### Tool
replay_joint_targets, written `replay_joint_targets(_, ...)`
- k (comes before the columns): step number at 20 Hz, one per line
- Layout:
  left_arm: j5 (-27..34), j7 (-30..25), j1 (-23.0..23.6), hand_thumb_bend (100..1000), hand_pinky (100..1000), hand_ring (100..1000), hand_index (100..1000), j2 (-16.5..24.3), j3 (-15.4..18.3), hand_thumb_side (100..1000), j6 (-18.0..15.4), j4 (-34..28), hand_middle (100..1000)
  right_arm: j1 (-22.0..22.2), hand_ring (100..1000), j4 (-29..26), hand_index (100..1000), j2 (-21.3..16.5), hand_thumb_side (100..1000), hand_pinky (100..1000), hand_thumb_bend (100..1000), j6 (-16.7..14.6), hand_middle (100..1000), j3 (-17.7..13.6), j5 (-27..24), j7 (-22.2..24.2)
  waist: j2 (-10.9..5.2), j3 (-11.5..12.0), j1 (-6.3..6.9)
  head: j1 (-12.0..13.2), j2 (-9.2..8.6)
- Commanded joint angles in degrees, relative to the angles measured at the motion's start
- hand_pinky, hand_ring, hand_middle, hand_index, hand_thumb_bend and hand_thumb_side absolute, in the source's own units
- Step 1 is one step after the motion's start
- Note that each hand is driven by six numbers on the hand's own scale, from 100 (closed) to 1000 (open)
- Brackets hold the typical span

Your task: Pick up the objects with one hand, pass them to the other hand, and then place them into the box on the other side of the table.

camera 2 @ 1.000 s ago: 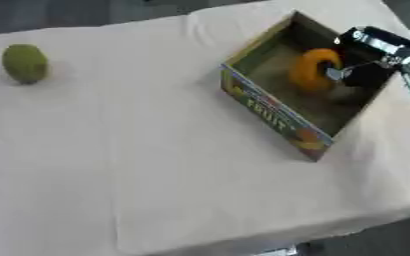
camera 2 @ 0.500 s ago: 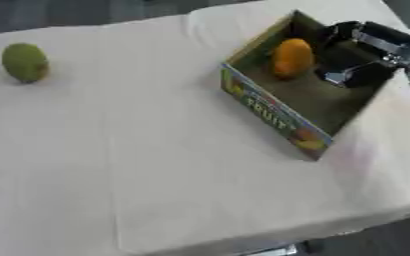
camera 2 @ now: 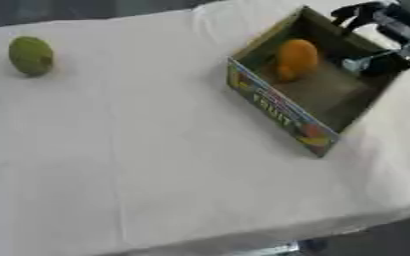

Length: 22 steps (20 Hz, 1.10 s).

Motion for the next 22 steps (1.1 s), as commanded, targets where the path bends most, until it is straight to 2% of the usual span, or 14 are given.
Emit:
replay_joint_targets(1, -0.2, 0.38, -0.68, 781, 636, 634, 767, 2.8, 1.41, 1000, 0.42, -1.17, 611, 1.32, 690, -6.2, 828, -1.22, 451, 823, 100, 5.95, 721, -3.72, -11.69, -6.94, -1.61, -0.4, -1.29, 4.46, -0.49)
replay_joint_targets(4, -0.74, -0.31, -1.69, 750, 650, 651, 776, 3.77, 1.52, 1000, 0.4, -1.65, 629, 4.67, 694, -9.6, 815, -1.35, 469, 836, 100, 7.86, 739, -5.36, -19.35, -10.61, -1.84, -0.86, -1.68, 5.99, -0.59)
replay_joint_targets(5, -1.28, -0.98, -2.18, 637, 655, 658, 782, 4.18, 1.58, 1000, 0.58, -1.73, 638, 5.82, 693, -10.54, 810, -1.19, 488, 835, 100, 8.07, 739, -5.85, -21.26, -11.2, -1.86, -0.96, -1.72, 6.44, -0.59)
replay_joint_targets(6, -1.83, -1.68, -2.69, 512, 656, 659, 789, 4.6, 1.71, 1000, 0.89, -1.81, 641, 6.79, 692, -11.43, 808, -1.01, 577, 834, 100, 8.19, 741, -6.32, -23.03, -11.69, -1.86, -1.04, -1.74, 6.89, -0.57)
replay_joint_targets(7, -2.34, -2.28, -3.21, 489, 656, 661, 791, 5.03, 1.94, 918, 1.32, -1.91, 644, 7.64, 692, -12.35, 808, -0.88, 504, 834, 100, 8.17, 742, -6.86, -24.55, -12.23, -1.81, -1.12, -1.72, 7.33, -0.59)
replay_joint_targets(8, -2.67, -2.78, -3.81, 431, 654, 664, 797, 5.5, 2.18, 886, 1.8, -2.04, 652, 8.5, 690, -13.34, 809, -0.72, 511, 831, 100, 8.0, 749, -7.51, -25.74, -12.92, -1.73, -1.21, -1.67, 7.82, -0.6)
replay_joint_targets(10, -3.25, -3.83, -5.04, 424, 661, 676, 808, 6.81, 2.55, 826, 2.78, -2.3, 674, 10.05, 680, -15.25, 802, -0.13, 521, 828, 100, 7.53, 744, -8.81, -27.53, -14.88, -1.51, -1.36, -1.57, 8.85, -0.55)
replay_joint_targets(14, -4.63, -7.9, -8.16, 478, 675, 693, 828, 9.57, 2.46, 707, 5.11, -1.97, 703, 12.25, 665, -18.36, 786, 1.31, 528, 819, 100, 6.7, 730, -10.79, -29.99, -19.53, -0.89, -1.77, -1.24, 11.76, -0.47)
replay_joint_targets(16, -4.16, -10.7, -10.18, 499, 683, 705, 834, 10.72, 1.96, 677, 6.37, -0.81, 716, 13.16, 662, -19.29, 783, 1.81, 528, 813, 100, 6.39, 727, -11.33, -30.5, -21.38, -0.61, -1.99, -1.05, 12.85, -0.45)
replay_joint_targets(17, -3.64, -12.65, -11.51, 504, 686, 709, 829, 11.29, 1.46, 627, 7.12, 0.17, 713, 13.61, 663, -19.6, 785, 2.01, 528, 813, 100, 6.34, 732, -11.57, -30.47, -21.84, -0.46, -2.1, -0.93, 13.25, -0.47)
replay_joint_targets(18, -3.17, -15.03, -12.97, 563, 706, 728, 804, 11.79, 0.81, 386, 7.7, 1.18, 704, 13.96, 669, -20.06, 789, 2.22, 527, 814, 100, 6.22, 747, -11.91, -29.88, -21.57, -0.32, -2.2, -0.81, 13.45, -0.49)
replay_joint_targets(19, -2.7, -18.16, -14.66, 559, 719, 740, 789, 12.25, -0.03, 274, 8.4, 2.49, 701, 14.28, 663, -20.6, 785, 2.64, 526, 812, 100, 6.13, 741, -12.41, -28.74, -20.67, -0.17, -2.33, -0.66, 13.61, -0.51)
replay_joint_targets(20, -2.43, -21.48, -16.61, 562, 724, 743, 786, 12.72, -0.81, 286, 9.33, 3.98, 701, 14.58, 661, -20.92, 783, 3.13, 550, 811, 100, 6.3, 740, -13.0, -27.83, -19.97, -0.05, -2.49, -0.52, 13.83, -0.5)
replay_joint_targets(22, -2.31, -27.21, -20.59, 554, 729, 745, 783, 13.31, -2.05, 253, 11.23, 6.92, 703, 15.14, 660, -21.22, 782, 3.72, 526, 813, 100, 6.89, 740, -14.03, -26.87, -19.56, 0.2, -2.81, -0.28, 14.21, -0.63)
